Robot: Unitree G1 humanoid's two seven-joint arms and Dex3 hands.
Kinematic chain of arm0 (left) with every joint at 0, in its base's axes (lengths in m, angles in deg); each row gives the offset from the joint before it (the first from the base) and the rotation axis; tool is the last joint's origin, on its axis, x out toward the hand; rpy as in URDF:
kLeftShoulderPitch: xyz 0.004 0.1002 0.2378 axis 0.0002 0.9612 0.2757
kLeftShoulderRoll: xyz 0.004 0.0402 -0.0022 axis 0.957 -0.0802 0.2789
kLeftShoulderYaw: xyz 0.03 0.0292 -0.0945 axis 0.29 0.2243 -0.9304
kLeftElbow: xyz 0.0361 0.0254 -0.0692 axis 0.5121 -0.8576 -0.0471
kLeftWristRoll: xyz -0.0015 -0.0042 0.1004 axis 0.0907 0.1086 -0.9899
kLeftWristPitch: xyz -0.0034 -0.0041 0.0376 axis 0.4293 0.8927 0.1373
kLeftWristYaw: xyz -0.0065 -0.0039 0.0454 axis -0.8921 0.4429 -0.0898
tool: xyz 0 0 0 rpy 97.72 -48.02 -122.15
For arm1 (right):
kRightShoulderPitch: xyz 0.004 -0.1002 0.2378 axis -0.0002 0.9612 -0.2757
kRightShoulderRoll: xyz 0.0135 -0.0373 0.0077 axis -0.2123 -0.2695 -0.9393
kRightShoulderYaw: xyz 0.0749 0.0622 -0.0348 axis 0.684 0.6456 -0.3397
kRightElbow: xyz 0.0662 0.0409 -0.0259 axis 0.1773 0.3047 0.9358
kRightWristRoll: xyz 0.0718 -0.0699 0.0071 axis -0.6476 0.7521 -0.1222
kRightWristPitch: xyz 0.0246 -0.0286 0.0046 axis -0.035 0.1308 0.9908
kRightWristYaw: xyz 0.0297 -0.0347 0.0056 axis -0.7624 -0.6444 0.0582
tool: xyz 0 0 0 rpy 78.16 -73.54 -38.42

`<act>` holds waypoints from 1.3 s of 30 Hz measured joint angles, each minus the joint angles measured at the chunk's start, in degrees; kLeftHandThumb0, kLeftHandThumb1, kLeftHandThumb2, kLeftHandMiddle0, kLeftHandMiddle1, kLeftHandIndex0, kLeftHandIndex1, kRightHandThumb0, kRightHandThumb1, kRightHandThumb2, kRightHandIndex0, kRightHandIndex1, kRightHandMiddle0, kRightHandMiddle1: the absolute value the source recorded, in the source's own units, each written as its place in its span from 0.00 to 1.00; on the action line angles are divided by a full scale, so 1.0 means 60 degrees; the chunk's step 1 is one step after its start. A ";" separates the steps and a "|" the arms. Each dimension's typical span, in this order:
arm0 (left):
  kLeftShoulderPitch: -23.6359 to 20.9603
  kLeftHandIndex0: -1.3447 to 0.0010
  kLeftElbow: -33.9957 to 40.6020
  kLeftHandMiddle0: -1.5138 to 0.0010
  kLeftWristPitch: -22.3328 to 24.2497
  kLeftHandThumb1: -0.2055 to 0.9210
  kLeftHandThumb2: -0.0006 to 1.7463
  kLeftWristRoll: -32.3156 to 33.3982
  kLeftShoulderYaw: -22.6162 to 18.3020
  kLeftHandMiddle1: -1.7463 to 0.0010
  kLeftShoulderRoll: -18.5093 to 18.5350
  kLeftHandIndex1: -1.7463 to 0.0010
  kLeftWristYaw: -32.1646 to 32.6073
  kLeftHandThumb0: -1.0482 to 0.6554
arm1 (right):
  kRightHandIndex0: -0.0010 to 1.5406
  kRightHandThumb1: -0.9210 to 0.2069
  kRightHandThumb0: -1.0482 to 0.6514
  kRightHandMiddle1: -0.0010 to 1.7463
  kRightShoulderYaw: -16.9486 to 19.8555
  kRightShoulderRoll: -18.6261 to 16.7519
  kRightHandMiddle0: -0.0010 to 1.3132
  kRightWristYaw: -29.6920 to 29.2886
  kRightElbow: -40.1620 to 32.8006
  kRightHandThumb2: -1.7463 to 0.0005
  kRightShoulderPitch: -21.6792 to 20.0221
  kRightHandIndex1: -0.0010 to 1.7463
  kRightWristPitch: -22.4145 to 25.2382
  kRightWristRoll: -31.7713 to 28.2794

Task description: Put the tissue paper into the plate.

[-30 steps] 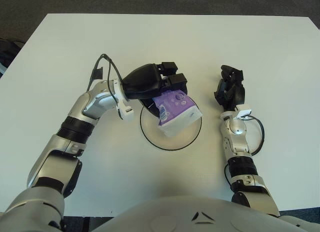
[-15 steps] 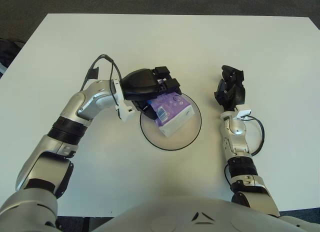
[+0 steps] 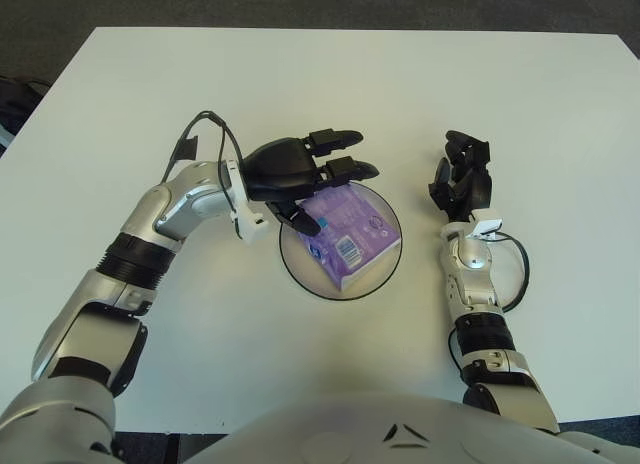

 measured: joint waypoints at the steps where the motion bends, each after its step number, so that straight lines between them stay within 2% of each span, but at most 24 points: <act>1: 0.0000 1.00 -0.0044 1.00 -0.0021 1.00 0.53 0.0000 0.0000 1.00 0.0001 0.88 0.0001 0.04 | 0.15 0.07 0.32 0.66 -0.0002 0.0001 0.00 0.0000 0.0000 0.56 -0.0001 0.36 0.0000 0.0000; 27: -0.0015 1.00 -0.0434 1.00 -0.0131 1.00 0.59 -0.0096 -0.0027 1.00 0.0152 0.88 0.0058 0.04 | 0.17 0.05 0.30 0.69 -0.0012 0.0007 0.03 0.0053 0.0012 0.58 -0.0020 0.38 -0.0003 -0.0010; 35: -0.0009 1.00 -0.0446 1.00 0.0115 1.00 0.58 0.0269 -0.0317 1.00 0.0131 0.97 0.0106 0.06 | 0.17 0.02 0.30 0.70 -0.0013 0.0007 0.01 0.0067 0.0022 0.59 -0.0028 0.37 -0.0018 -0.0013; 39: 0.0104 1.00 -0.0379 1.00 0.0534 1.00 0.56 0.0855 -0.0712 1.00 -0.0157 0.99 0.0409 0.09 | 0.17 0.02 0.31 0.70 -0.0003 0.0007 0.02 0.0129 0.0037 0.60 -0.0033 0.37 -0.0051 -0.0050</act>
